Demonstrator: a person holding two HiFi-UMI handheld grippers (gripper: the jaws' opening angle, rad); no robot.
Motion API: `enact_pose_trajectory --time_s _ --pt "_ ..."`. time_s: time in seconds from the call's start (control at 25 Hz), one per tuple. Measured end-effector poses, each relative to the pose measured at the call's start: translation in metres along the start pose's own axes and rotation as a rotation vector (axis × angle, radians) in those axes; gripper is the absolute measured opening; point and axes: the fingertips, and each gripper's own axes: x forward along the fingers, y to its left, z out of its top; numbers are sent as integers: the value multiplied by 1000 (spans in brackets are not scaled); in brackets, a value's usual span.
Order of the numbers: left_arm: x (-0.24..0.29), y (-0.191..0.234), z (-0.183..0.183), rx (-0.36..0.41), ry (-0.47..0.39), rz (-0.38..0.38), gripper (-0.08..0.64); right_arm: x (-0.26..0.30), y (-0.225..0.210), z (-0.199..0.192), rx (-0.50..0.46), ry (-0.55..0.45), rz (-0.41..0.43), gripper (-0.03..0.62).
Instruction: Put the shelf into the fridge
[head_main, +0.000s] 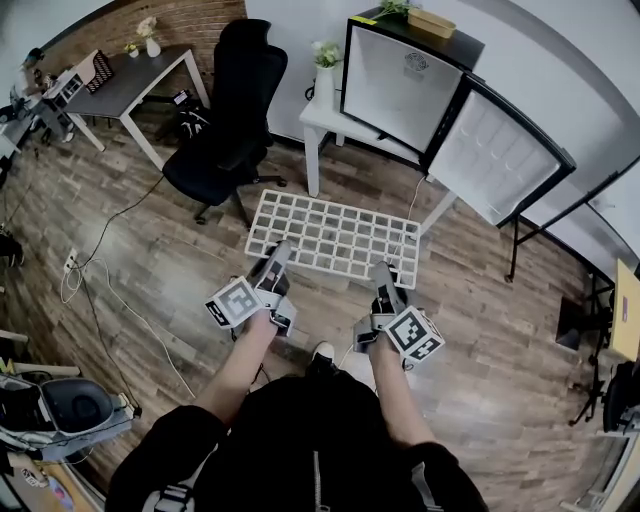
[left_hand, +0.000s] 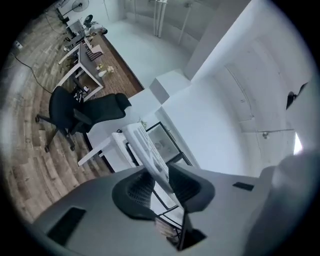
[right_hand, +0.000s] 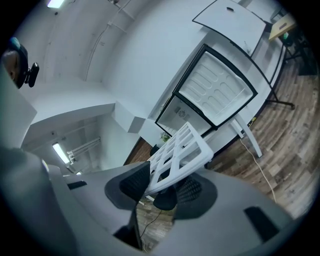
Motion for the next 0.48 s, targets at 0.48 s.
enact_pose_trajectory --time_s 0.48 --pt "80 12 5 -6 23 -4 97 56 -32 34 10 10 -30 149"
